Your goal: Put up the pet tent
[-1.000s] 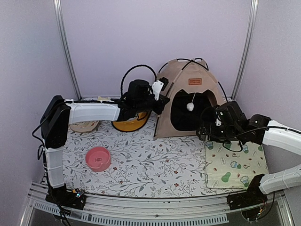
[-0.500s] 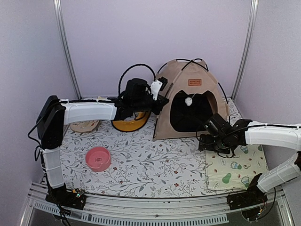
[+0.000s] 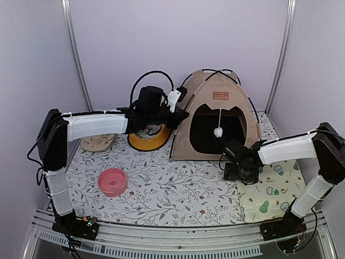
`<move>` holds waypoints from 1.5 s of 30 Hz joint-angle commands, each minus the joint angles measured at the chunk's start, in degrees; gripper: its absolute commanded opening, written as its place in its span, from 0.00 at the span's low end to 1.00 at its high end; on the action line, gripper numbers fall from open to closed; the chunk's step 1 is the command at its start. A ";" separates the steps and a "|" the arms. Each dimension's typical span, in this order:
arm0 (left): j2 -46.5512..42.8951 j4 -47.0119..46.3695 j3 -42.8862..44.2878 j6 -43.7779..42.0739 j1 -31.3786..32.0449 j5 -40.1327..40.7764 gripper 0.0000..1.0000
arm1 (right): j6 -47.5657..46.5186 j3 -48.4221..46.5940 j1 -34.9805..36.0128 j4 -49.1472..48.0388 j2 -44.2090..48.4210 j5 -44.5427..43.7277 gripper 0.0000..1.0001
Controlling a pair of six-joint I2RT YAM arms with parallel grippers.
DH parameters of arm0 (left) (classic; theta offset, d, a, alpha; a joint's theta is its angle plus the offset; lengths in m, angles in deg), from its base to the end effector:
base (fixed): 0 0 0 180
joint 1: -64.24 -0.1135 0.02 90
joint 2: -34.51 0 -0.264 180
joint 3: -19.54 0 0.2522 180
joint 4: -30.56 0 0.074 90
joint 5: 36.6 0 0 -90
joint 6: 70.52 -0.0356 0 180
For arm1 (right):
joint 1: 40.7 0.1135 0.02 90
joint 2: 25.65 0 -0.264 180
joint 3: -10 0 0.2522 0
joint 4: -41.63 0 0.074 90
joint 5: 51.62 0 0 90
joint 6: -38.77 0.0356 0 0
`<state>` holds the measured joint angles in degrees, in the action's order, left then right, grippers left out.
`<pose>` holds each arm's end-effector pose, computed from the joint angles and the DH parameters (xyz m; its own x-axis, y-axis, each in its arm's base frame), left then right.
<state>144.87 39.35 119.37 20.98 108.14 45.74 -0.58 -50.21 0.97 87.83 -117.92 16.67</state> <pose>0.3303 -0.3244 0.2788 -0.2587 0.2129 -0.9422 0.7713 0.6327 -0.0688 0.2074 0.1670 0.1386 -0.8979 0.1626 -0.4091 0.2096 0.9751 -0.0723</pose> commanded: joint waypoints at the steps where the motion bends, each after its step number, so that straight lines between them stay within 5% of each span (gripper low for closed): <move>1: -1.38 -0.83 -0.10 -0.78 -0.43 -2.18 0.00 | 1.35 0.08 -0.38 0.07 -5.86 0.99 0.99; 3: -1.38 -0.78 -0.10 -0.79 -0.49 -2.20 0.00 | 1.18 0.39 -0.45 -0.99 -6.85 2.10 0.89; 8: -1.38 -0.57 -0.10 -0.70 -0.57 -2.48 0.00 | 0.50 2.24 -0.45 -4.41 -6.64 5.10 0.32; 12: -1.13 -0.48 -0.03 -0.61 -0.55 -2.40 0.00 | -0.46 2.95 -0.47 -6.48 -6.39 8.49 0.00; 33: 5.20 3.65 5.67 0.52 -0.57 0.64 0.00 | -3.90 3.90 4.80 -22.68 16.83 43.38 0.00; 45: 5.72 7.38 6.73 -1.57 -0.62 1.32 0.00 | -3.11 -5.49 5.80 -30.87 24.12 52.34 0.00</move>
<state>149.92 43.32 125.11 20.89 107.99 46.59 -2.96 -50.24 6.50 63.40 -97.73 65.39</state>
